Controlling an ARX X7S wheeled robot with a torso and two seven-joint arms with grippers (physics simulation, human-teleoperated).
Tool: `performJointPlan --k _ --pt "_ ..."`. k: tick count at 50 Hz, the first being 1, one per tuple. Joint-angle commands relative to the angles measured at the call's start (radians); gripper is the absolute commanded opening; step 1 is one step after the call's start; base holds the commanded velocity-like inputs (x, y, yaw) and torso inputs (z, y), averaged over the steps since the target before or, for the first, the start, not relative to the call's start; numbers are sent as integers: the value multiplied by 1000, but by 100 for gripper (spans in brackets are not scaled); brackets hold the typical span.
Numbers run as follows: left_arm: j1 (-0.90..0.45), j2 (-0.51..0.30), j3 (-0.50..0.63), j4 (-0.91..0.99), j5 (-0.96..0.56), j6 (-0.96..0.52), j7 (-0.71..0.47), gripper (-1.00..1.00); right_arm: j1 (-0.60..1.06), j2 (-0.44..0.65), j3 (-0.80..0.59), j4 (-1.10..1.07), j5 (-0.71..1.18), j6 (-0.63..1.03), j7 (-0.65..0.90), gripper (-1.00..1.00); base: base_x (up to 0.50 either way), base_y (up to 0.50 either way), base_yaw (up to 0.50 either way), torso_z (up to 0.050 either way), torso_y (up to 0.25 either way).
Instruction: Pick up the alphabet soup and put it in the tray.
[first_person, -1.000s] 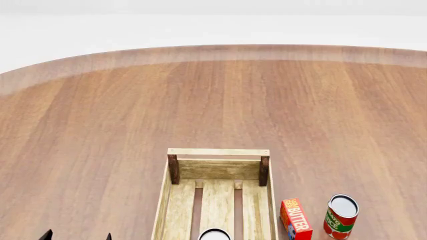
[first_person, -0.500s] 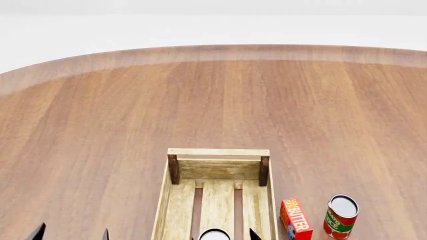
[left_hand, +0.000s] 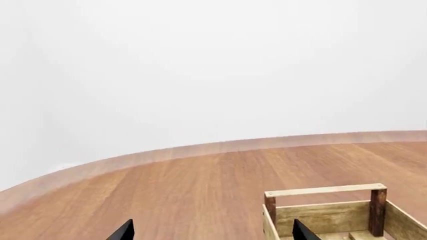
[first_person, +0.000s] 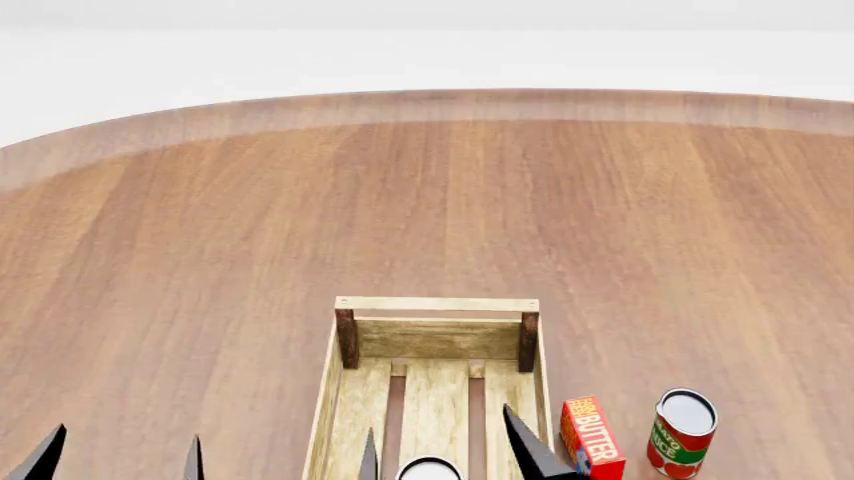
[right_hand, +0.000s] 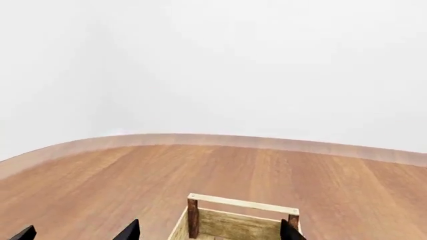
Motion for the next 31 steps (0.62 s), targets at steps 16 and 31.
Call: performJointPlan --k 16,31 --pt "20 -36 0 191 2 -60 -31 100 79 41 61 -269 92 147 85 100 0 0 0 0 0" --pt "23 -52 -2 278 0 -94 -45 100 159 66 74 -371 180 236 158 100 0 0 0 0 0"
